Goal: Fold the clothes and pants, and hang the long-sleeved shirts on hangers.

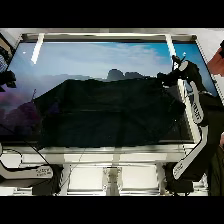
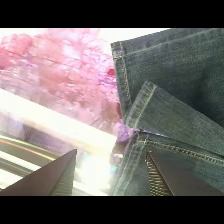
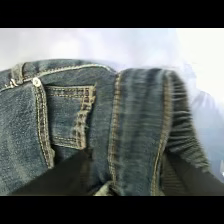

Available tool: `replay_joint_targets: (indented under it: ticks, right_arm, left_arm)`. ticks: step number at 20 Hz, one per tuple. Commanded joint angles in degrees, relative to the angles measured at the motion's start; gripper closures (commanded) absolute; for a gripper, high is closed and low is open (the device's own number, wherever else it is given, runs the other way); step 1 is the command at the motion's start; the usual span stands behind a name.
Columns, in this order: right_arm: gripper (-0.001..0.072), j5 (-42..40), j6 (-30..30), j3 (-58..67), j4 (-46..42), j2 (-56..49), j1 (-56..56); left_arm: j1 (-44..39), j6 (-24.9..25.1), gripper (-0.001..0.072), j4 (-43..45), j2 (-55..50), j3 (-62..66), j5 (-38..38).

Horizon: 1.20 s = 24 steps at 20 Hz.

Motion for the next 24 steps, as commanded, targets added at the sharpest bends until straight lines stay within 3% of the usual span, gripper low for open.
replay_joint_targets:
  ticks: [1, 2, 3, 6, 11, 13, 18, 19, 21, 24]
  right_arm:
    - [0.0551, 0.46, 0.83, 1.05, -0.22, -2.19, 1.64]
    - [0.0654, 0.61, 0.63, 1.05, 0.00, -2.29, 1.95]
    - [0.0664, 0.83, 0.63, 1.16, 0.33, -2.25, 1.95]
    - [0.0669, 4.61, 1.16, 5.35, -2.03, -2.23, 0.24]
    - [0.0670, 12.74, 9.25, 13.97, -14.88, -1.73, -9.97]
    - [0.0670, 12.83, 12.24, 13.97, -15.47, -0.68, -14.84]
    - [0.0666, 13.64, 12.55, 13.94, -15.15, -0.48, -20.00]
    - [0.0643, 13.49, 12.50, 13.94, -15.32, -0.48, -20.00]
    - [0.0444, 13.22, 12.48, 13.94, -15.26, -0.50, -19.98]
    - [0.0433, 13.35, 11.69, 13.94, -15.26, -0.50, -19.96]
  left_arm:
    - [0.28, 0.02, 0.0199, 0.04, 0.11, 0.00, 0.35]
    - [0.28, 0.02, 0.0200, 0.04, 0.11, 0.00, 0.35]
    - [0.28, 0.02, 0.0200, 0.04, 0.11, 0.00, 0.35]
    - [0.28, 0.02, 0.0200, 0.04, 0.11, 0.00, 0.33]
    - [0.28, 0.02, 0.0199, 0.02, 0.00, 0.00, 0.37]
    - [0.28, 0.02, 0.0200, -0.07, -0.26, 0.00, 0.35]
    - [-0.85, 0.02, 0.0199, -4.09, -3.50, 0.00, 0.63]
    - [-1.90, 0.02, 0.0187, -4.11, -4.63, 0.00, 1.46]
    - [-4.44, 0.00, 0.0146, -4.09, -6.75, 0.00, 4.96]
    - [-8.35, 0.02, 0.0134, -4.00, -9.51, 0.00, 8.85]
